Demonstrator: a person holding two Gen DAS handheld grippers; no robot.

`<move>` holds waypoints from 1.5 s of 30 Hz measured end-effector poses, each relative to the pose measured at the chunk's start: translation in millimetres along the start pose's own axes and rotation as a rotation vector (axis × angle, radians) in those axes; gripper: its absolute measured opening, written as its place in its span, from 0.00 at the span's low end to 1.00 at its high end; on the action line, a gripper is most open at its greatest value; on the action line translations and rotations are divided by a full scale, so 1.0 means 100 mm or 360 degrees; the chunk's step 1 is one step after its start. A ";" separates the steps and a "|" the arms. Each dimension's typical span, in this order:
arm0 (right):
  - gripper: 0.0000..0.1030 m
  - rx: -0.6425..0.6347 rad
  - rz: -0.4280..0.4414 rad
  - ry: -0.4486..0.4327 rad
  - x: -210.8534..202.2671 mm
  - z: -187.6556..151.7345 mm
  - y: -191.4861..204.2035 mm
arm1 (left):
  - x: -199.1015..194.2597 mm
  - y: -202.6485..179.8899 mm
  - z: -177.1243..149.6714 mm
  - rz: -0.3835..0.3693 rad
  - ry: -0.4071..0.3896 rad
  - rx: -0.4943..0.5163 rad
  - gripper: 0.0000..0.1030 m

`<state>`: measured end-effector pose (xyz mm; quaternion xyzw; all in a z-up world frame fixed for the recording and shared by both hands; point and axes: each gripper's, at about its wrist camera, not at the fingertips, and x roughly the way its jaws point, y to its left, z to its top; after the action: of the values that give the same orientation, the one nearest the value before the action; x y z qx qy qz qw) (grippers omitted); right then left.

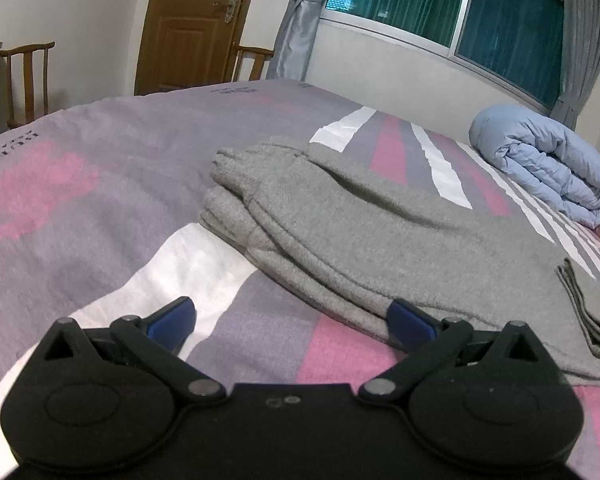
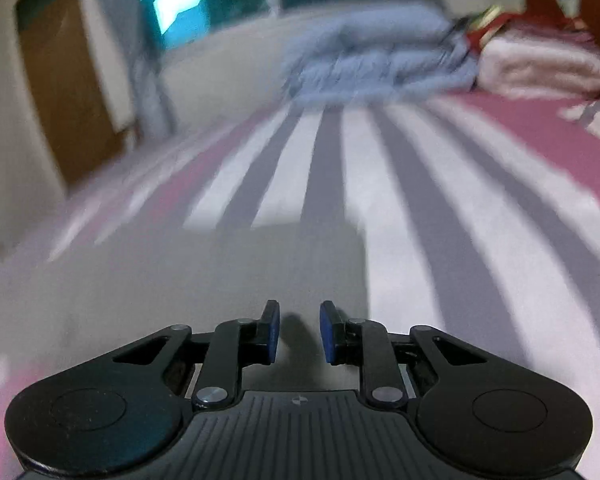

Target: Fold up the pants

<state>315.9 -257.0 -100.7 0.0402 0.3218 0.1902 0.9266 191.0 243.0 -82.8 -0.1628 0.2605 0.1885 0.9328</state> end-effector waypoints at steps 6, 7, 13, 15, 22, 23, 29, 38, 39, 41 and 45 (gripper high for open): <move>0.22 -0.0216 -0.0232 0.0005 -0.17 -0.05 0.23 | -0.02 -0.03 -0.02 0.0016 0.0004 0.0027 0.94; 0.22 -0.0201 -0.0255 0.0126 -0.04 -0.11 0.20 | -0.02 -0.02 -0.02 0.0015 0.0003 0.0024 0.94; 0.27 0.0193 -0.0119 -0.0250 -0.50 0.00 -0.11 | -0.11 0.11 -0.01 -0.0082 -0.0034 -0.0104 0.94; 0.32 0.0252 -0.0150 -0.0151 -0.42 -0.01 -0.14 | -0.11 0.23 0.03 -0.0189 -0.0042 -0.0273 0.91; 0.37 0.0309 -0.0165 -0.0151 -0.35 0.02 -0.21 | 0.22 0.49 0.14 -0.0538 0.0009 -0.0631 0.74; 0.38 0.0297 -0.0170 -0.0153 -0.31 0.03 -0.22 | 0.31 0.57 0.14 -0.0599 0.0018 -0.0729 0.74; 0.41 0.0301 -0.0197 -0.0184 -0.21 0.04 -0.28 | 0.73 0.82 0.21 -0.0808 0.0051 -0.0964 0.72; 0.42 0.0340 -0.0221 -0.0192 -0.20 0.04 -0.37 | 0.87 0.78 0.23 -0.0635 0.0007 -0.0922 0.23; 0.43 0.0362 -0.0220 -0.0205 -0.22 0.04 -0.40 | 0.80 0.73 0.25 -0.0609 -0.0020 -0.0858 0.22; 0.43 0.0423 -0.0214 -0.0227 -0.28 0.04 -0.50 | 0.63 0.64 0.28 -0.0608 -0.0102 -0.0789 0.22; 0.43 0.0517 -0.0198 -0.0259 -0.44 0.06 -0.70 | 0.15 0.20 0.46 -0.0630 -0.0255 -0.0490 0.22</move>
<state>311.0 -338.2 -84.7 0.1845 0.2743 0.0742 0.9409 213.6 283.2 -58.4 -0.3352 0.1169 0.0520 0.9334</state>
